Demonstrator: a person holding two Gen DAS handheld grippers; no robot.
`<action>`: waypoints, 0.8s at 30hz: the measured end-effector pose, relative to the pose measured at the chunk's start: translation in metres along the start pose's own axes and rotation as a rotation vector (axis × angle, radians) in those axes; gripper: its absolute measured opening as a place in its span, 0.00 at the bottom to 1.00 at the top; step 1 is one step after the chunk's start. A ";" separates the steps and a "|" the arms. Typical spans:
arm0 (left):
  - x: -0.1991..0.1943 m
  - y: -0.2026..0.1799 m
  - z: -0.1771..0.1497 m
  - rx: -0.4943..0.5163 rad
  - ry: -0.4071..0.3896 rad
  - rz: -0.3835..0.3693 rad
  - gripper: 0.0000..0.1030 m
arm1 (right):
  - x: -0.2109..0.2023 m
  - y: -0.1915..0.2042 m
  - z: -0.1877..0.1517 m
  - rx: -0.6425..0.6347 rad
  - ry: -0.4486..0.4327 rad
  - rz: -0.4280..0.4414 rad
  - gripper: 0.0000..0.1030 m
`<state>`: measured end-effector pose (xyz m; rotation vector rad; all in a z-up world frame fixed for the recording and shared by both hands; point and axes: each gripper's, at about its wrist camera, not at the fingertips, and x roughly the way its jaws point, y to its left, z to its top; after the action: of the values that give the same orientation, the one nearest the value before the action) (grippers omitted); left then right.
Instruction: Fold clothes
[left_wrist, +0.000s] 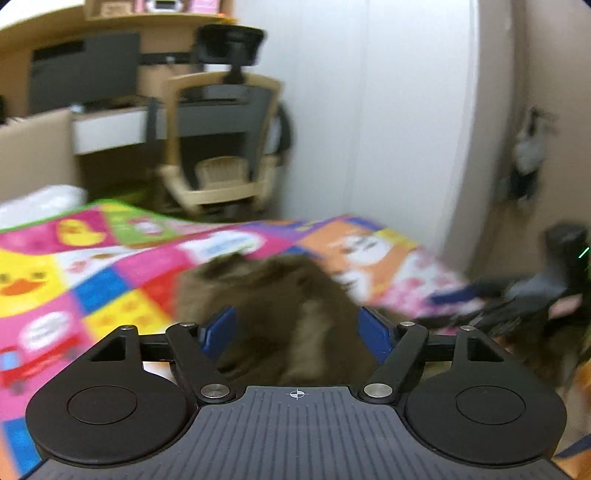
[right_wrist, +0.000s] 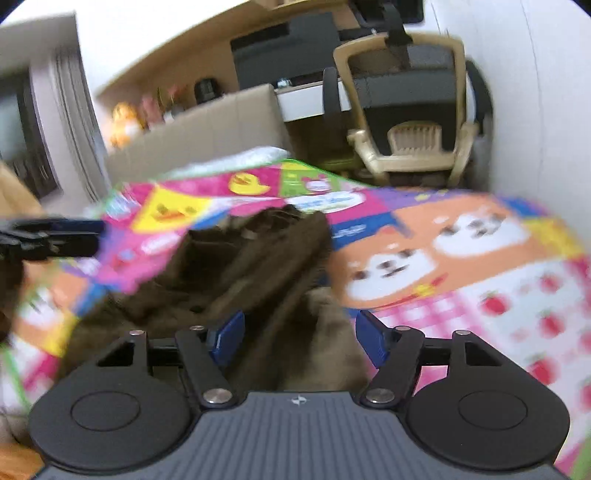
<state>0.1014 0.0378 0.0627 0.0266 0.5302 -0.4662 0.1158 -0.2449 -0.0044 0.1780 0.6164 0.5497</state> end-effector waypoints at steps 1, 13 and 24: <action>0.009 -0.005 0.005 -0.003 0.004 -0.034 0.76 | 0.004 0.000 -0.003 0.013 0.000 0.022 0.71; 0.154 0.021 -0.003 -0.051 0.232 0.053 0.60 | 0.030 -0.006 -0.038 0.104 0.081 0.140 1.00; 0.099 0.061 0.015 -0.155 0.044 0.162 0.07 | 0.040 0.018 -0.030 -0.067 0.176 0.070 1.00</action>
<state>0.2103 0.0482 0.0215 -0.0682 0.6011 -0.2663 0.1173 -0.2086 -0.0429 0.0884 0.7631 0.6575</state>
